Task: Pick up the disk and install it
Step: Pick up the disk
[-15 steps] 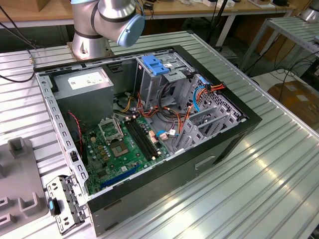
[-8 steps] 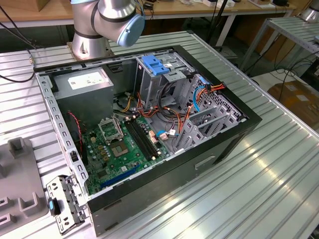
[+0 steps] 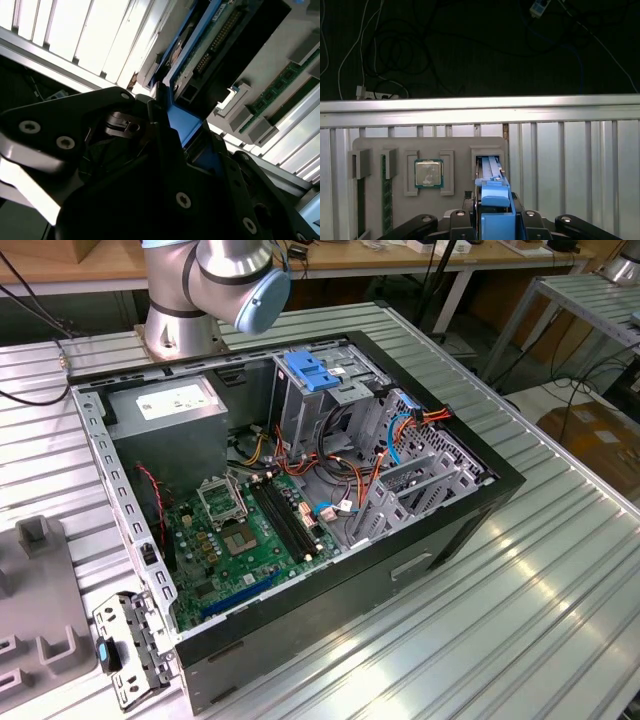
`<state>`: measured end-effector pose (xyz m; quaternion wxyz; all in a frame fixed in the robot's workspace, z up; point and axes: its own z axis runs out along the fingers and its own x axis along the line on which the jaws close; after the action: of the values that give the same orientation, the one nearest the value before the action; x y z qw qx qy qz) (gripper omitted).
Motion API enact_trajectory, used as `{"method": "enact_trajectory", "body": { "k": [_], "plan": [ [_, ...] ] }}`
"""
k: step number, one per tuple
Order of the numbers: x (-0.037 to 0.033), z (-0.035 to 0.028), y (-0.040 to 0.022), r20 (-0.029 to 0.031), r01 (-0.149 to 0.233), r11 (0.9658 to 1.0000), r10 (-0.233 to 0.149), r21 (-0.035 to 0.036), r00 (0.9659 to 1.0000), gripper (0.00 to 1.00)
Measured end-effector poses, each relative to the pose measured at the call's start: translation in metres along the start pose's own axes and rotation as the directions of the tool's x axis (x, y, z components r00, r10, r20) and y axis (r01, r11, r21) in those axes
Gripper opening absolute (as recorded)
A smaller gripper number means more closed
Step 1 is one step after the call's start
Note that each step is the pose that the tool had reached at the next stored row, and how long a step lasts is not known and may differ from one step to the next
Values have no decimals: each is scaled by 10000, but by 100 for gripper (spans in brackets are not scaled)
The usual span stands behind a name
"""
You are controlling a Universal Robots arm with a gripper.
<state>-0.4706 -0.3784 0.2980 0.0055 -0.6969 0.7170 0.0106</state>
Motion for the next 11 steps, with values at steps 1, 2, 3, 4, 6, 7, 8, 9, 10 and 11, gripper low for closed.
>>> {"method": "enact_trajectory", "body": {
  "k": [1,2,3,4,6,7,8,9,10,11],
  "plan": [
    [0,0,0,0,29,10000,-29,-1,10000,37],
    [0,0,0,-1,56,10000,-56,-1,10000,37],
    [0,0,0,-1,82,10000,-82,-2,10000,37],
    [0,0,0,-1,92,10000,-92,-2,10000,37],
    [0,0,0,-1,89,10000,-89,-3,10000,37],
    [0,0,0,-1,71,10000,-71,-3,10000,37],
    [0,1,0,-1,-7,10000,7,-2,10000,37],
    [0,1,0,-1,-83,10000,83,0,10000,37],
    [0,2,0,1,-190,9998,190,3,9998,37],
    [0,3,0,2,-286,9996,286,5,9996,37]
  ]
}}
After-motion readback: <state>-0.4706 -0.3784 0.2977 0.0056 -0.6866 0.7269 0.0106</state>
